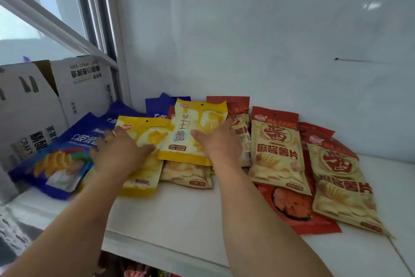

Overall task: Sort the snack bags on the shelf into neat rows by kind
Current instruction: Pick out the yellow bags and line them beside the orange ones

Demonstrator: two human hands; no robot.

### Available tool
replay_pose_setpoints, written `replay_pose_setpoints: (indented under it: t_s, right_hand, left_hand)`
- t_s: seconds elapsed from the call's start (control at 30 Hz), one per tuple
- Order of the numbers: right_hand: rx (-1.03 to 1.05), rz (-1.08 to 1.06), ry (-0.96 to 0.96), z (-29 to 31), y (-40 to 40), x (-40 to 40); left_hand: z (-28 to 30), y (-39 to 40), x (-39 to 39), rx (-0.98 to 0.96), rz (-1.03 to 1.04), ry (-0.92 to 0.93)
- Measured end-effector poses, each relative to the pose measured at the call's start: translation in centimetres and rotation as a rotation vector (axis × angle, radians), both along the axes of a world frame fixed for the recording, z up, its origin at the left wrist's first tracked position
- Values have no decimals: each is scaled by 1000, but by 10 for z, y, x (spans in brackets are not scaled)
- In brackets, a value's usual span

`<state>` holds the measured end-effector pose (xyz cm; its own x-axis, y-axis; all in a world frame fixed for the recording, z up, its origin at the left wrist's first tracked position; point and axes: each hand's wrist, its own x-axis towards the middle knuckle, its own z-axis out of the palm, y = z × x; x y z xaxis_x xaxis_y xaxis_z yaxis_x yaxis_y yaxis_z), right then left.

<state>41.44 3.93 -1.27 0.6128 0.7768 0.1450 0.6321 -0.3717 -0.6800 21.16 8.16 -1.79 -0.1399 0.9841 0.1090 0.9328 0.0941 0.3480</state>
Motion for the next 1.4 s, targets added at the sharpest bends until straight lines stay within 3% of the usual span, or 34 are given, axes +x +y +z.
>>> replay_pose_setpoints:
  t_s: [0.1,0.4,0.47,0.6,0.67,0.93,1.07,1.4]
  right_hand:
    - [14,-35,74,1,8,-4]
    - [313,-168,262,-9,-4,-18]
    - [345,-185,274,-9,-9,-19]
    - [339,-195,295,-13,-12,-20]
    - [323,-218,313,-16,-14,-20]
    - [444,-202,439,-16,-32,-14]
    - [502,-185,510,-10,-43,-11]
    - [571,-228,657,-12,-75,5]
  left_hand:
    - [-4,16,-11,-80,-93,-61]
    - [-16,38,-31,-83,-344,-372]
    - [-13,38,-33,-101,-355,-352]
    - [-5,33,-38,-71,-352,-132]
    - [0,29,-39,-61,-360,-139]
    - [14,28,-38,-178,-388,-581]
    - [19,26,-43,-349,-380,-676]
    - [9,15,-51,-641,-642,-1108]
